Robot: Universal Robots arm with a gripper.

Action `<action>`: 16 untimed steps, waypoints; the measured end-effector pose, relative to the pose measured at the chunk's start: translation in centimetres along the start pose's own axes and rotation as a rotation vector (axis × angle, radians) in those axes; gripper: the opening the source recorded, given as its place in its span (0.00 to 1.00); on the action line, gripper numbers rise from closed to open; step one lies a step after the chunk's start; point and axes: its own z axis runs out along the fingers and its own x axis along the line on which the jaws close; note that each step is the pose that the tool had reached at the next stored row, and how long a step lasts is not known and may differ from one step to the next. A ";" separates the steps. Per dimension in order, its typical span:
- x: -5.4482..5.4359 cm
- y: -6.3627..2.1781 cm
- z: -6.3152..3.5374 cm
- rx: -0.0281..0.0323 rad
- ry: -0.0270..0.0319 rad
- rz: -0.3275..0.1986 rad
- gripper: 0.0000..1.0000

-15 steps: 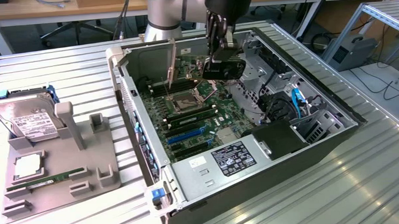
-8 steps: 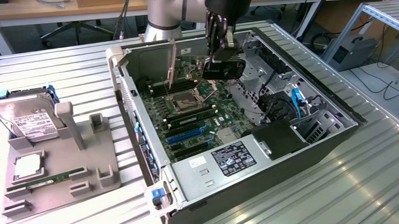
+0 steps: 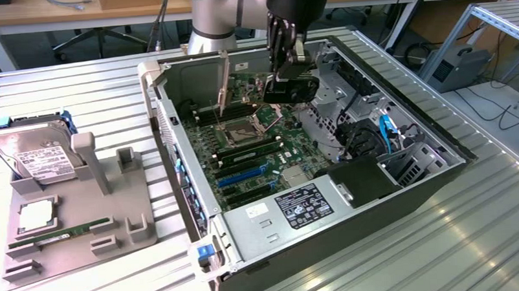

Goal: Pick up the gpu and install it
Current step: 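Insert the gpu into the slot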

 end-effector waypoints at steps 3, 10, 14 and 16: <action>0.0 0.00 0.00 -0.0002 0.0001 -0.007 0.27; 0.0 0.00 0.01 -0.0007 0.0003 -0.024 0.27; 0.0 0.00 0.02 -0.0009 0.0004 -0.033 0.27; 0.0 0.00 0.02 -0.0010 0.0004 -0.038 0.27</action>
